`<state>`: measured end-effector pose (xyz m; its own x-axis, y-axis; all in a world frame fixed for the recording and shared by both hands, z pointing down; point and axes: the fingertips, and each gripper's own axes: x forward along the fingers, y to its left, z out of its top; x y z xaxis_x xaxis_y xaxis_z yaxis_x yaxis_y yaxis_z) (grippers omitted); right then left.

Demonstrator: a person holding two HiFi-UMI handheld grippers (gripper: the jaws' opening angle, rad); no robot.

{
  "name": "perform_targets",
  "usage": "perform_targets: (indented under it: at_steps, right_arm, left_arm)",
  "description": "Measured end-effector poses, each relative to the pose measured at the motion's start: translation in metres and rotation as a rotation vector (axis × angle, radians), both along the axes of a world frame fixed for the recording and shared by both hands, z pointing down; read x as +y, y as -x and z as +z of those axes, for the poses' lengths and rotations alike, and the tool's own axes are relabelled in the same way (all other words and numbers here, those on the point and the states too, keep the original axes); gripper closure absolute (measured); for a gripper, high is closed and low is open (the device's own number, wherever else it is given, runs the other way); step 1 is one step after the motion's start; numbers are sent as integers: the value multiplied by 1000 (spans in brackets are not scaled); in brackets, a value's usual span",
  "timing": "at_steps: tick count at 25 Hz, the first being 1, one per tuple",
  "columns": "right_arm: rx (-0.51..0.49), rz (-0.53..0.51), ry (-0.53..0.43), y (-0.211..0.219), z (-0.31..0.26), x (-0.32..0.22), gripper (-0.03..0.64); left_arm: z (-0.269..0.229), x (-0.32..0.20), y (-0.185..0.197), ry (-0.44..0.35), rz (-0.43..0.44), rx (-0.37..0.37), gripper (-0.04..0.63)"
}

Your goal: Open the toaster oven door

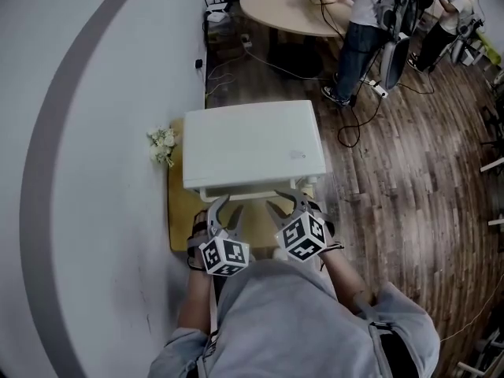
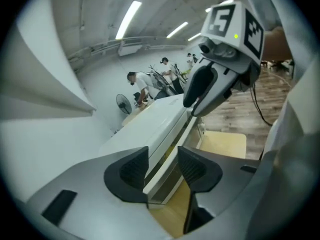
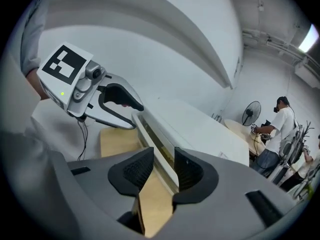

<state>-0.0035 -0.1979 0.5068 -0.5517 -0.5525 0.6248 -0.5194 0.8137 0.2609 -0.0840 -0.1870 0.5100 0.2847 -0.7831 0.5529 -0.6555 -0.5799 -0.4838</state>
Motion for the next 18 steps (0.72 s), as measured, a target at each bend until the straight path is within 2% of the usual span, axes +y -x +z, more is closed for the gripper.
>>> perform_targets:
  at_steps: [4, 13, 18]
  right_arm:
    - [95, -31, 43, 4, 16, -1, 489]
    - [329, -136, 103, 4, 48, -7, 489]
    - [409, -199, 138, 6, 63, -5, 491]
  left_arm:
    - [17, -3, 0, 75, 86, -75, 414]
    - [47, -9, 1, 178, 214, -267, 416]
    - [61, -11, 5, 222, 260, -344, 474]
